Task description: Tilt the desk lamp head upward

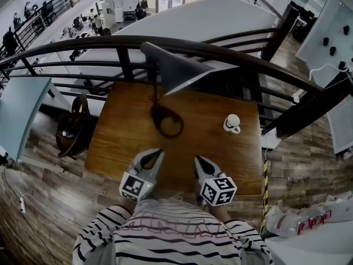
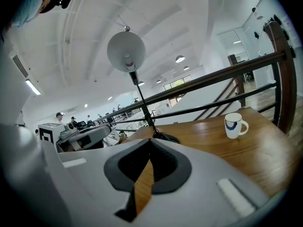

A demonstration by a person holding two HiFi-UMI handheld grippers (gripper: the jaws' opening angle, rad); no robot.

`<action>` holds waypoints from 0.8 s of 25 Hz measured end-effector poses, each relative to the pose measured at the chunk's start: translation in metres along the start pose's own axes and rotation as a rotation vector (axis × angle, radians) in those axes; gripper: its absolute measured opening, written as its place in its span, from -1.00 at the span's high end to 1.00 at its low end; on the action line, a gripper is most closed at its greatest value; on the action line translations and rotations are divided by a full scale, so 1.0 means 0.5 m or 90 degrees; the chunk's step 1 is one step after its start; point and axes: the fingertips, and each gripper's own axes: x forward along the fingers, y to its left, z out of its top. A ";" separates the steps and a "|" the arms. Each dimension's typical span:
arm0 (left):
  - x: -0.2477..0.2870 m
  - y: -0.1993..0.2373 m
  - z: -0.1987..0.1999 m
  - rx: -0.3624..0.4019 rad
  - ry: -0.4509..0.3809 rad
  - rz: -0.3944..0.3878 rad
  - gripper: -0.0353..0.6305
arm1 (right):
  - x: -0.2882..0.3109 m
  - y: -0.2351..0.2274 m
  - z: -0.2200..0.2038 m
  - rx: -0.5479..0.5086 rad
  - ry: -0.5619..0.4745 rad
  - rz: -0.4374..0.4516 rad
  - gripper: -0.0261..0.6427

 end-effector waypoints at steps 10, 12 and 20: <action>0.013 -0.006 0.006 -0.002 0.000 -0.002 0.88 | 0.002 -0.001 0.020 -0.024 -0.011 0.008 0.92; 0.016 -0.009 0.008 -0.001 0.000 -0.004 0.88 | 0.000 -0.002 0.023 -0.027 -0.013 0.008 0.92; 0.022 -0.009 0.010 0.008 0.004 -0.006 0.88 | -0.004 -0.006 0.029 -0.030 -0.016 0.003 0.92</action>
